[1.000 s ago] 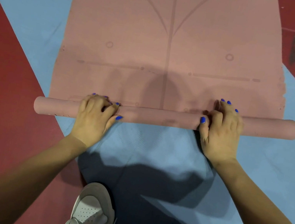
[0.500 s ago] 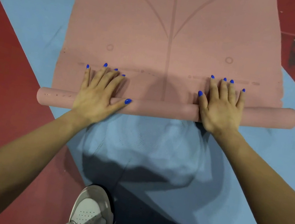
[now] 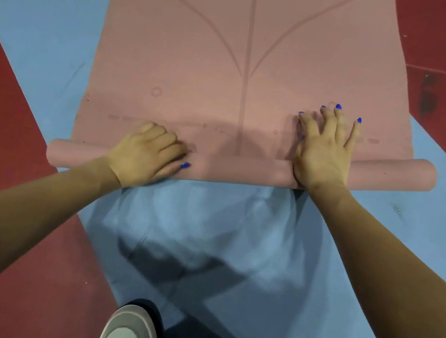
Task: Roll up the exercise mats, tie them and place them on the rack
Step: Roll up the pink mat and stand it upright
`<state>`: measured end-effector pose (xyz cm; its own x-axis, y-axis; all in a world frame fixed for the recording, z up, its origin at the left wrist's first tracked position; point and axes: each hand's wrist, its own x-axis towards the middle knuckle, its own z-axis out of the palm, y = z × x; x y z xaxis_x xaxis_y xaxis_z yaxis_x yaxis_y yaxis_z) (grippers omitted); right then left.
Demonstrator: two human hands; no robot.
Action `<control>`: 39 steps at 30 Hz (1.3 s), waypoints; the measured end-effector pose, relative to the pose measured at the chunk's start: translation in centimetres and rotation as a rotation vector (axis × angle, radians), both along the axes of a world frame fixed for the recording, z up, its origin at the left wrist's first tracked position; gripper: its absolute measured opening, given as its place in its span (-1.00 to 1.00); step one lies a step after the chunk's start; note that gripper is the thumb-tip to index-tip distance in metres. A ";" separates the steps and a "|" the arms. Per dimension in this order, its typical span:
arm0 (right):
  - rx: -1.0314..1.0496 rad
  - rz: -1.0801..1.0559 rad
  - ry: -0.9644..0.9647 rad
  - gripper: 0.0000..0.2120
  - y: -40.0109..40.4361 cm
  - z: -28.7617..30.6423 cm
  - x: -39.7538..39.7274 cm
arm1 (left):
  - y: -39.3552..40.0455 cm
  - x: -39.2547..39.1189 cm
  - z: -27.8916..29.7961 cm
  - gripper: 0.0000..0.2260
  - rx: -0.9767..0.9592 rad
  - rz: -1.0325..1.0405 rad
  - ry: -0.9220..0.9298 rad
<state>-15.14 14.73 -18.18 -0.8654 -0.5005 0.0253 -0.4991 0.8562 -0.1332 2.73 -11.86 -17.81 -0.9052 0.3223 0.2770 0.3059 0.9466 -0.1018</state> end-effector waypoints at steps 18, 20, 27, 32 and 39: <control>-0.245 0.188 0.308 -0.74 2.8 -1.0 2.7 | 0.0 1.6 -0.8 -0.44 0.204 0.249 -0.146; -0.323 0.165 0.289 -0.75 4.0 -1.8 3.9 | -0.1 1.5 -0.9 -0.44 0.217 0.249 -0.164; -0.313 0.084 0.341 -0.70 3.2 -2.7 4.7 | -0.6 1.0 -1.1 -0.42 0.237 0.303 -0.206; -0.226 0.130 0.478 -0.75 2.6 -2.7 3.5 | -0.1 0.8 -1.0 -0.40 0.227 0.383 -0.134; -0.104 0.187 0.483 -0.87 1.6 -2.0 1.4 | 3.3 1.9 -1.5 -0.46 0.288 0.705 -0.160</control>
